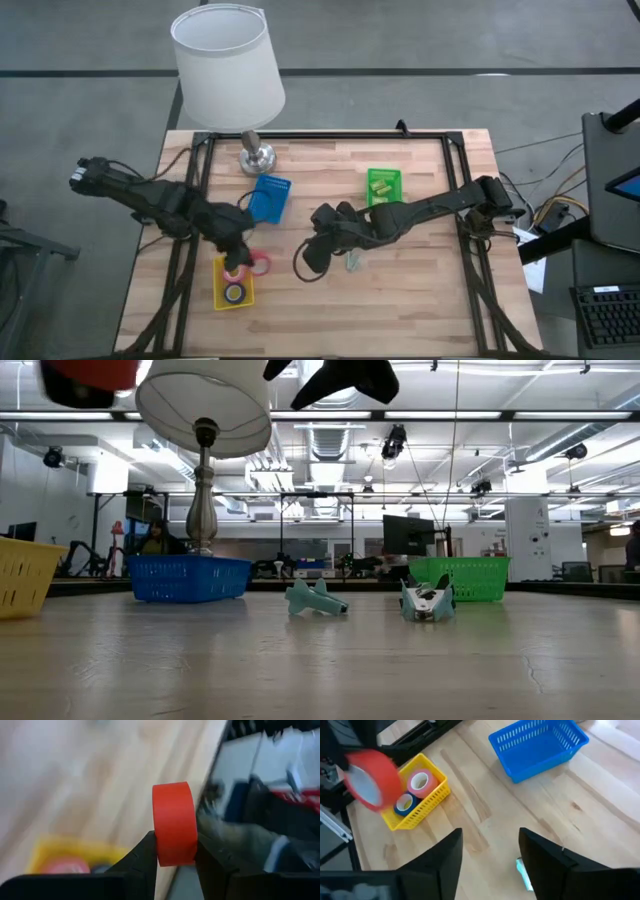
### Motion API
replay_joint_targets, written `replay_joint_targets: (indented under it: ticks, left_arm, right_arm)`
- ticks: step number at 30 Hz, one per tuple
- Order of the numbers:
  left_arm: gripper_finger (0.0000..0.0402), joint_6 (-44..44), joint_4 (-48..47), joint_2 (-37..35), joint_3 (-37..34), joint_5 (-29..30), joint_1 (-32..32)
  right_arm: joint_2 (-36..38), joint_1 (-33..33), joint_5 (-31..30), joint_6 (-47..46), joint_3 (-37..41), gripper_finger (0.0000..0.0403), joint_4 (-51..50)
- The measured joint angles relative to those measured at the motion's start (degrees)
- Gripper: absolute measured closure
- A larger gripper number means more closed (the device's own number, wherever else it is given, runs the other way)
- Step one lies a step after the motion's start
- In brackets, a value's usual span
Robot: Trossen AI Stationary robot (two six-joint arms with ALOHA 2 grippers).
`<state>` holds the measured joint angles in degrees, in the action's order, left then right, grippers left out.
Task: Pick and place Stapler, Stapler remover, tape
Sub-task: Put the orange tape into the yellow bin
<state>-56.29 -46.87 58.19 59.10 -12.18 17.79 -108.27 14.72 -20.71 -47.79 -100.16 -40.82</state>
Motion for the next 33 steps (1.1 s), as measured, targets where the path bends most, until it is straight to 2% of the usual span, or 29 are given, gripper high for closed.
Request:
replay_joint_targets:
  ticks: [5,7,12,16,20,24,28,33]
  left_arm:
    - [0.0287,-9.1,-8.2,-4.3,-2.9,-1.2,4.4]
    - [0.0287,-14.6,-8.3,-5.8,-5.2,-1.7,7.3]
    - [0.0289,-26.5,1.3,-7.9,-13.1,-2.2,15.6]
    - [0.0287,-35.6,13.7,-8.3,-19.9,3.4,21.0]
    - [0.0288,-42.8,16.1,-8.3,-25.5,7.6,24.1]
    - [0.0287,-47.1,18.4,-8.4,-29.5,8.1,26.2]
    - [0.0285,-47.3,26.4,-8.5,-33.2,9.0,26.6]
    - [0.0285,-49.0,27.4,-8.5,-36.1,9.3,26.6]
  right_arm:
    - [0.0,-0.2,-0.1,1.5,0.0,0.0201,0.0]
    - [0.0,-0.4,-0.6,1.6,0.0,0.02,0.0]
    - [0.0,-1.5,-2.1,3.2,0.0,0.02,0.0]
    - [0.0,-2.4,-2.0,4.7,0.0,0.02,0.0]
    - [0.0,-2.9,-1.8,5.3,0.0,0.02,0.0]
    - [0.0,-3.1,-1.1,5.5,0.0,0.02,0.0]
    - [0.0,-3.0,-0.2,5.5,0.0,0.02,0.0]
    - [0.0,-3.0,-0.2,5.1,0.0,0.02,0.1]
